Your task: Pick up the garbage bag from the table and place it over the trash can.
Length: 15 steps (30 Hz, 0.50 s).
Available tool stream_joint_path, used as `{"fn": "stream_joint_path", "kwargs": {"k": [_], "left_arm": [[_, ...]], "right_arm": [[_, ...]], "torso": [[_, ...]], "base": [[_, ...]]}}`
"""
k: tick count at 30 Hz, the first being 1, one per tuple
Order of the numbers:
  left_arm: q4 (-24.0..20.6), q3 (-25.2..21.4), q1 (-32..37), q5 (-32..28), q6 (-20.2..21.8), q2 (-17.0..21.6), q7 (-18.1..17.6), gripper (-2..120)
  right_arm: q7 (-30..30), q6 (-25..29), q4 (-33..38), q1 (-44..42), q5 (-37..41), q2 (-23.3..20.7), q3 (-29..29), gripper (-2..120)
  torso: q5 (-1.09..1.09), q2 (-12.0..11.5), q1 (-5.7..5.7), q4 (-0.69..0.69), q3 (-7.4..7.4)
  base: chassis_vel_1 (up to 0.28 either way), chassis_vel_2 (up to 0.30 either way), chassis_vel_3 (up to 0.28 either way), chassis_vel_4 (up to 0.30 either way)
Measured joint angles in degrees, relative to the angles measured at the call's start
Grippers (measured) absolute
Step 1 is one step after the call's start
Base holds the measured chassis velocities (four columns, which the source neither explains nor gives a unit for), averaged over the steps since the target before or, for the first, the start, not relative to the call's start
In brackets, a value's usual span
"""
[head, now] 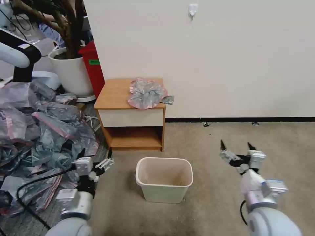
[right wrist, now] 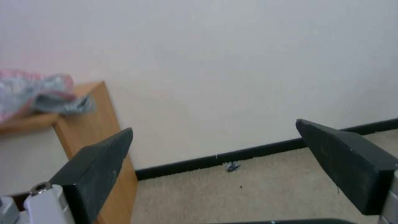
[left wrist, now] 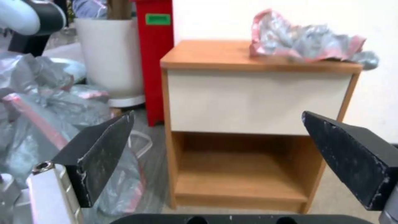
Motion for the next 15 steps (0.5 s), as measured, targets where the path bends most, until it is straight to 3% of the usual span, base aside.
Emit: {"fn": "stream_joint_path", "kwargs": {"k": [6, 15], "left_arm": [[1.68, 0.09, -0.43, -0.20, -1.62, 0.67, 0.36, 100], [3.76, 0.42, -1.19, -0.35, -4.45, 0.84, 2.58, 100]], "right_arm": [[-0.07, 0.18, 0.25, 0.79, 3.24, 0.69, 0.80, 100], [5.94, 0.39, -3.02, 4.04, 9.37, -0.34, -3.77, 100]], "torso": [[0.03, 0.00, 0.00, 0.01, 0.00], [0.04, 0.00, 0.00, 0.00, 0.00]], "base": [[0.000, 0.000, 0.000, 0.000], [0.000, 0.000, 0.000, 0.000]]}}
